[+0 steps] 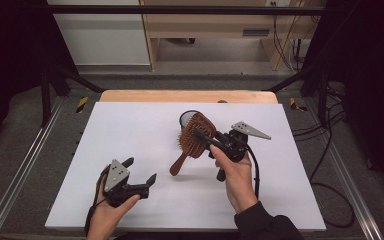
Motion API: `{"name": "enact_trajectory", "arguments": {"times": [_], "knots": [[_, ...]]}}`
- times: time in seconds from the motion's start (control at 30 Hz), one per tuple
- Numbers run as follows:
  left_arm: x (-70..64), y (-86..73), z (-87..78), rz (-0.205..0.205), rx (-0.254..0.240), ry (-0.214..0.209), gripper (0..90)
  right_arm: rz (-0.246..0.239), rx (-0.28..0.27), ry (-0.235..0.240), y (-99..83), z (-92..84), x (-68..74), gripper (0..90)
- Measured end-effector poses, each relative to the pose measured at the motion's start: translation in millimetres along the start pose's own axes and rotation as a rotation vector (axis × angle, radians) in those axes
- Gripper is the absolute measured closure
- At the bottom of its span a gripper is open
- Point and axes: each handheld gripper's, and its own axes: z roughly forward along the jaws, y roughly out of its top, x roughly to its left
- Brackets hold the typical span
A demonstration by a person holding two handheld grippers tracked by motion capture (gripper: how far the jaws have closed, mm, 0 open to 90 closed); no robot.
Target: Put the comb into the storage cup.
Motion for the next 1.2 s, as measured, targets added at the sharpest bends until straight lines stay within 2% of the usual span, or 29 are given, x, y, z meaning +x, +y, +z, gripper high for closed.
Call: {"name": "enact_trajectory", "arguments": {"times": [0.13,0.27,0.43,0.63,0.9,1.2], "knots": [[18.8,-3.4,-12.8,-0.027,-0.043,0.033,5.7,0.012,-0.014,-0.022,5.3,-9.4,-10.2,54.0],[34.2,-10.7,-22.3,-0.036,-0.071,0.071,4.5,0.009,-0.019,-0.042,11.5,-18.9,-17.3,53.9],[45.3,-14.7,-26.4,-0.065,-0.087,0.091,4.5,-0.006,-0.002,-0.066,15.2,-26.1,-24.5,53.8],[51.2,-16.0,-32.6,-0.076,-0.110,0.107,4.5,-0.010,0.009,-0.085,20.3,-31.8,-29.7,53.7],[51.6,-21.5,-30.0,-0.066,-0.089,0.116,4.5,-0.006,-0.010,-0.087,33.9,-38.7,-29.0,53.7],[55.1,-23.7,-29.4,-0.082,-0.091,0.127,4.6,-0.016,-0.021,-0.092,50.9,-39.7,-25.9,53.5]]}}
